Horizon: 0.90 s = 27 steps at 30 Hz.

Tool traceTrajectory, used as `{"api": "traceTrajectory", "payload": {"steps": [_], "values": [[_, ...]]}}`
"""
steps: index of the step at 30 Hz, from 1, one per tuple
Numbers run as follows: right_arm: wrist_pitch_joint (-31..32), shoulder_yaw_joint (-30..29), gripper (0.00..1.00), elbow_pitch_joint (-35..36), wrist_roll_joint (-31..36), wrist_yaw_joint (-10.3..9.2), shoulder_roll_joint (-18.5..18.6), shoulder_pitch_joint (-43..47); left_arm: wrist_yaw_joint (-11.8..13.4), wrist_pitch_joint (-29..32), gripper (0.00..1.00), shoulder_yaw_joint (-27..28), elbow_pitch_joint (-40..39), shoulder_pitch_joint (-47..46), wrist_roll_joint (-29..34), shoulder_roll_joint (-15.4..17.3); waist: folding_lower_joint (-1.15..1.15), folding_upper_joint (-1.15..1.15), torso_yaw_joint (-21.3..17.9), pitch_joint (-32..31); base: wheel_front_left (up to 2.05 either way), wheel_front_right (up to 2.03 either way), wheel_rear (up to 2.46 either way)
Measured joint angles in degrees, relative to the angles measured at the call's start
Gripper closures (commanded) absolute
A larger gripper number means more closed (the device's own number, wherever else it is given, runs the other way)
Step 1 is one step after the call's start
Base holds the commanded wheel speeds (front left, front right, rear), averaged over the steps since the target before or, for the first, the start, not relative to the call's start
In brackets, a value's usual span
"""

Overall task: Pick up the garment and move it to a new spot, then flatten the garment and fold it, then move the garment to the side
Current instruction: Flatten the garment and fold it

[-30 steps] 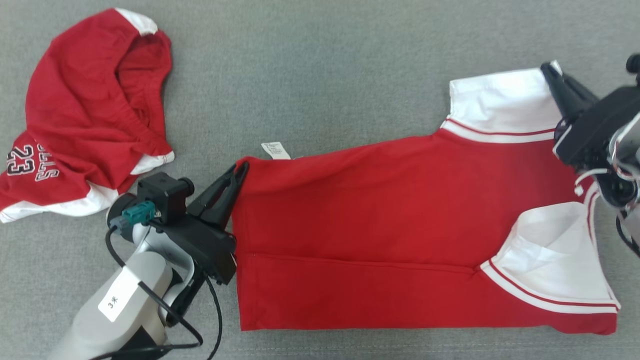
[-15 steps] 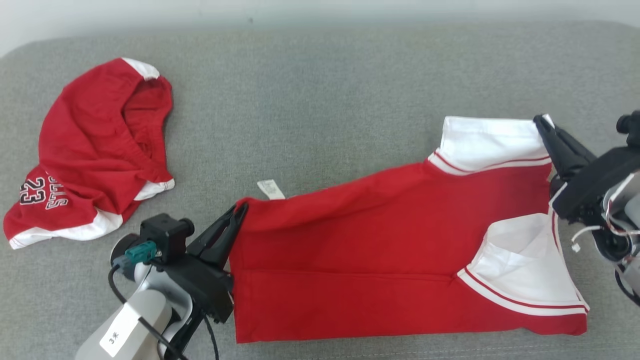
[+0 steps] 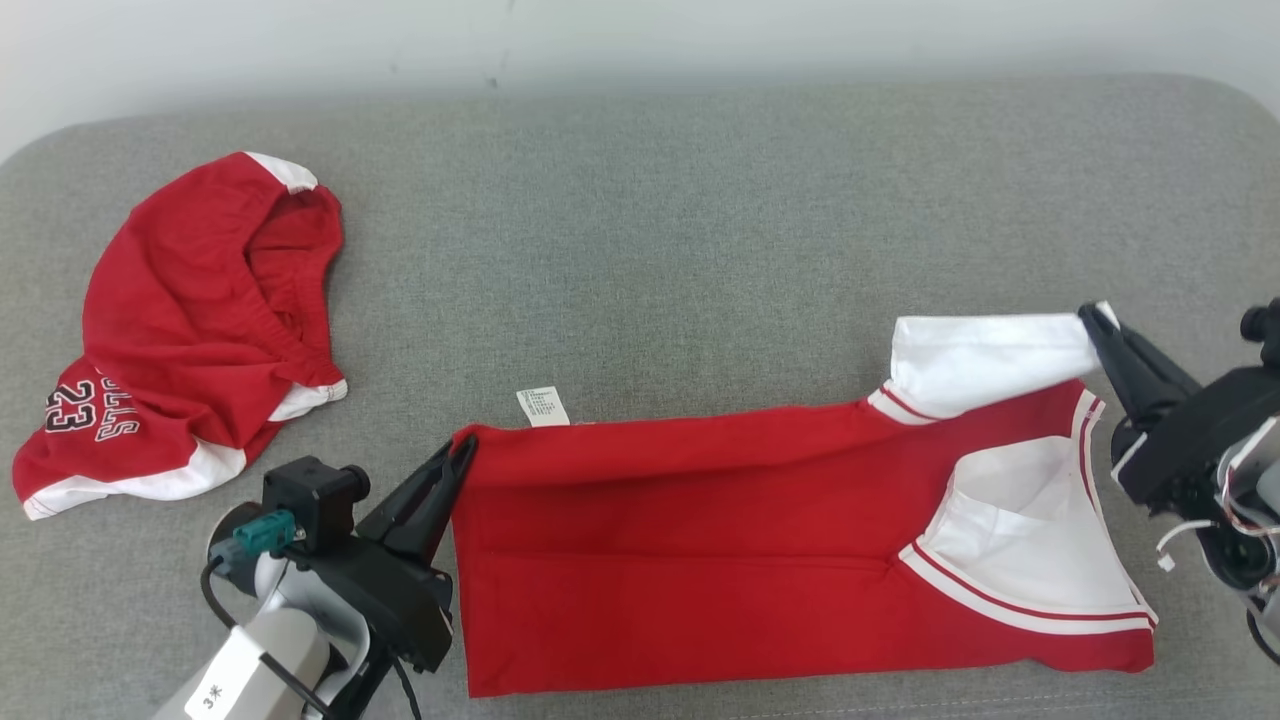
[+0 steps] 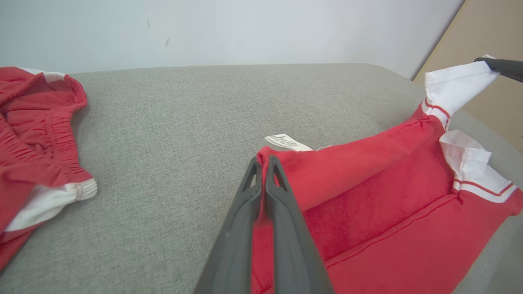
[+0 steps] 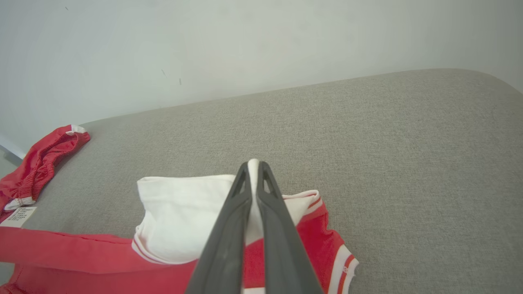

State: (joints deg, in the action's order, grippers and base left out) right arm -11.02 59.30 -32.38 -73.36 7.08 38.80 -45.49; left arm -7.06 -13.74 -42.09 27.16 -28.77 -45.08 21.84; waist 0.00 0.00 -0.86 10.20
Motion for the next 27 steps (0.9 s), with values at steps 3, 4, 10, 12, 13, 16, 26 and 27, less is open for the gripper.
{"api": "traceTrajectory", "payload": {"steps": [3, 4, 10, 12, 13, 16, 26, 27], "values": [[-0.26, 0.57, 1.0, 0.52, -0.51, 0.0, 0.44, 1.42, -0.01, -0.09, 1.0, -0.02, 0.14, 0.68, -0.22, -0.19, 0.0, 0.0, 0.03, -0.52, 0.0, 0.0, 0.0], [-0.41, 0.87, 1.0, 0.63, -0.86, 0.0, 0.49, 1.87, -0.01, -0.14, 1.0, -0.1, 0.23, 1.15, -0.22, -0.27, 0.0, 0.0, 0.03, -0.67, 0.0, 0.0, 0.0], [-0.74, 1.89, 1.0, 1.91, -2.72, 0.0, 1.27, 4.13, -0.01, -0.16, 1.0, -0.27, 0.31, 2.21, -0.23, -0.47, 0.0, 0.0, -0.15, -1.29, 0.0, 0.0, 0.0], [-0.78, 2.08, 1.0, 2.37, -3.13, 0.0, 1.41, 4.58, -0.01, -0.16, 1.0, -0.27, 0.37, 2.22, -0.23, -0.48, 0.0, 0.0, -0.21, -1.45, 0.0, 0.0, 0.0], [-1.16, 2.05, 1.0, 2.5, -3.47, 0.0, 1.42, 4.97, -0.01, -0.18, 1.0, -0.26, 0.41, 2.22, -0.23, -0.48, 0.0, 0.0, -0.23, -1.53, 0.0, 0.0, 0.0], [-1.65, 1.96, 1.0, 2.87, -4.38, 0.0, 1.66, 6.23, -0.01, -0.24, 1.0, -0.21, 0.46, 2.27, -0.24, -0.52, 0.0, 0.0, -0.31, -1.81, 0.0, 0.0, 0.0], [-2.2, 2.65, 1.0, 4.93, -6.52, 0.0, 2.32, 10.03, -0.01, -0.51, 1.0, -0.31, 0.46, 3.75, -0.3, -0.83, 0.0, 0.0, -0.61, -2.62, 0.0, 0.0, 0.0], [-2.24, 2.64, 1.0, 4.97, -6.9, 0.0, 2.4, 10.4, -0.01, -0.51, 1.0, -0.3, 0.46, 3.77, -0.3, -0.89, 0.0, 0.0, -0.61, -2.67, 0.0, 0.0, 0.0]]}}
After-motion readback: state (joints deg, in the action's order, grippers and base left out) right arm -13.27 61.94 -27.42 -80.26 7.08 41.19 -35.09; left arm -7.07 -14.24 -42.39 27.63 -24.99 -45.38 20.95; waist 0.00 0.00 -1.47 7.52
